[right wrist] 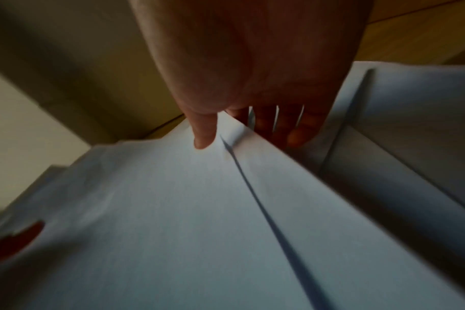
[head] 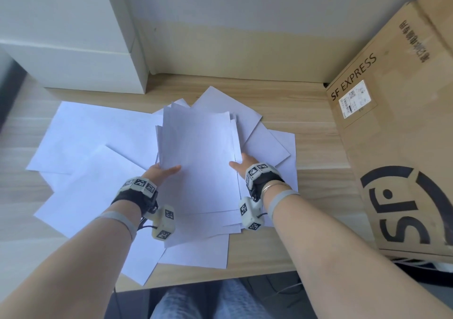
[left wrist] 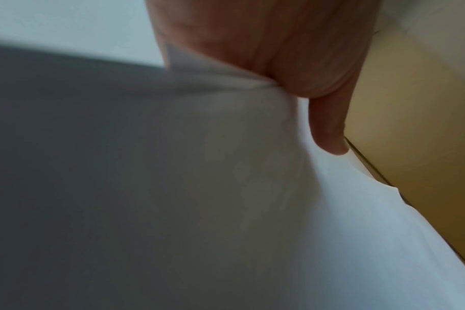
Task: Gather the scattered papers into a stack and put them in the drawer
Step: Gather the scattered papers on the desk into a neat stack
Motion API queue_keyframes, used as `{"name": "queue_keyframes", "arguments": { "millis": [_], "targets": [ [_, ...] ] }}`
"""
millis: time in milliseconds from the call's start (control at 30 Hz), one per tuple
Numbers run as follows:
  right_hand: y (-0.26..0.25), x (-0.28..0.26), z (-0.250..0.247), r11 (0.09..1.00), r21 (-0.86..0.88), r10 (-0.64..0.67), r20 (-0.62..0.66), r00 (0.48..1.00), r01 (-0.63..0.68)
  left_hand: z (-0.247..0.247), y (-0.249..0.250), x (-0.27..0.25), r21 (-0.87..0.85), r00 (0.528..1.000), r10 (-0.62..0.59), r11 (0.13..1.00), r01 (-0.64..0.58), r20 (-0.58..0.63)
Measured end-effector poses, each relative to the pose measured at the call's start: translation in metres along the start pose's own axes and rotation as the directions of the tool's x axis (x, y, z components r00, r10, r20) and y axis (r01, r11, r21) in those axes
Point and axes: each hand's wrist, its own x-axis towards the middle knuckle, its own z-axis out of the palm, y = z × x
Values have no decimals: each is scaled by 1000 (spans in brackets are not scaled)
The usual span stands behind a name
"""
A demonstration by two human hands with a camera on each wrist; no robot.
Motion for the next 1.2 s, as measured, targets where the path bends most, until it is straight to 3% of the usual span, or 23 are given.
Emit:
{"name": "queue_keyframes", "arguments": {
  "millis": [167, 267, 333, 433, 500, 600, 733, 867, 1200],
  "targets": [
    [0, 6, 7, 986, -168, -3, -42, 999, -5, 2, 4, -3, 2, 999, 17, 1000, -17, 35],
    [6, 7, 0, 997, -71, 12, -105, 994, -20, 1, 9, -6, -13, 996, 73, 997, -72, 43],
    [8, 5, -7, 995, 99, -17, -137, 990, 31, 0, 17, -10, -35, 991, 123, 992, -122, 43],
    [0, -6, -23, 872, 442, -112, -235, 965, 209, 1, 35, -17, -90, 976, 216, 972, -215, 8],
    [-13, -16, -37, 773, 538, -159, -349, 924, 336, 1, 51, -22, -106, 958, 286, 952, -287, -23],
    [-32, -29, -60, 662, 595, -205, -442, 873, 456, -2, 76, -29, -117, 925, 371, 918, -378, -82],
    [-47, -42, -86, 582, 610, -235, -508, 829, 538, -9, 102, -40, -110, 893, 430, 889, -445, -135],
    [-56, -55, -95, 502, 640, -271, -522, 808, 582, -15, 114, -45, -118, 862, 489, 856, -503, -129],
    [-97, -90, -119, 166, 726, -201, -638, 743, 668, -22, 130, -62, -211, 804, 563, 776, -594, -192]
  ]
}}
